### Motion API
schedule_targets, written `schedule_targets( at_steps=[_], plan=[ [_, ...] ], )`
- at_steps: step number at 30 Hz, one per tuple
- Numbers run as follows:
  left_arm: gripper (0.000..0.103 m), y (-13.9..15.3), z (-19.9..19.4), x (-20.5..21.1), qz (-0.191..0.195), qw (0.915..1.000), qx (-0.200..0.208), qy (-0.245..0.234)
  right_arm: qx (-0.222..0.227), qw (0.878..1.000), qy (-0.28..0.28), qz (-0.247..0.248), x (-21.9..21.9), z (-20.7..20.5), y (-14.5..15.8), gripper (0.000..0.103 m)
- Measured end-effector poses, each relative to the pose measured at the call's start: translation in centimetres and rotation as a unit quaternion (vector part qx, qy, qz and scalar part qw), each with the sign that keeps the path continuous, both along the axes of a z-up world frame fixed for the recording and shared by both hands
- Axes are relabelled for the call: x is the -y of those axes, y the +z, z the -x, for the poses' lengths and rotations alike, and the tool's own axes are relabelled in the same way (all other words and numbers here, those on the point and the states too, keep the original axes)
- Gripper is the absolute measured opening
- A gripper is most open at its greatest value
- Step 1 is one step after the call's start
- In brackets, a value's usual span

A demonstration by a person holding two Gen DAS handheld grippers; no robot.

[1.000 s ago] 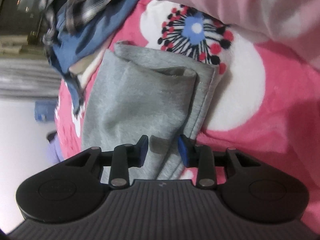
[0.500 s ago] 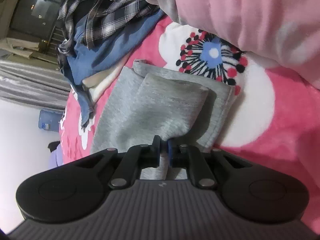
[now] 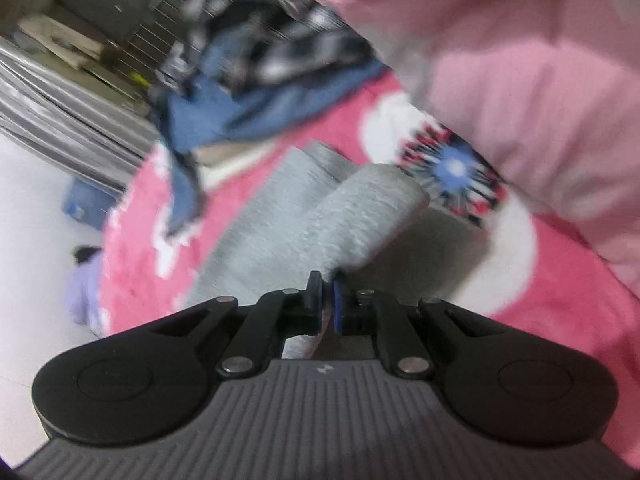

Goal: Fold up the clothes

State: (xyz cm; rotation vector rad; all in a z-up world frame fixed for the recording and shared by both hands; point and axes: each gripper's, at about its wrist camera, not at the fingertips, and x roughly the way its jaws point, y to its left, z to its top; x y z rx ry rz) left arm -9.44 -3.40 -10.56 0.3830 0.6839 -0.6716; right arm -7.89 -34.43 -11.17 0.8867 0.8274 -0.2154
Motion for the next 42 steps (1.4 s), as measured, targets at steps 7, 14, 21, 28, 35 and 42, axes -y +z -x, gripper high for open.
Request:
schedule_targets(
  at_steps=[7, 14, 21, 28, 35, 42],
  plan=[
    [0.002, -1.4, 0.2, 0.4, -0.023, 0.9991, -0.018, -0.031, -0.019, 1.0, -0.004, 0.005, 0.9, 0.2, -1.9, 0.004],
    [0.026, -1.2, 0.1, 0.0, -0.009, 0.9989, -0.026, -0.037, -0.062, 0.998, -0.028, -0.009, 2.9, 0.5, -3.5, 0.023],
    [0.041, -0.6, -1.7, -1.1, 0.043, 0.9985, -0.033, 0.011, -0.031, 0.995, -0.08, -0.057, 4.8, 0.2, -5.7, 0.046],
    [0.036, -1.2, -3.4, -1.9, 0.051, 0.996, -0.053, 0.051, 0.054, 0.994, -0.07, 0.065, 1.0, 1.1, 0.1, 0.006],
    [0.037, -2.3, -3.5, -1.3, 0.017, 0.9972, -0.057, 0.045, -0.046, 0.994, -0.083, 0.06, 3.7, 2.3, -4.3, 0.017],
    [0.042, -2.2, -3.5, -1.1, 0.012, 0.9976, -0.053, 0.043, -0.078, 0.96, -0.029, 0.267, 0.5, 2.5, 1.3, 0.035]
  ],
)
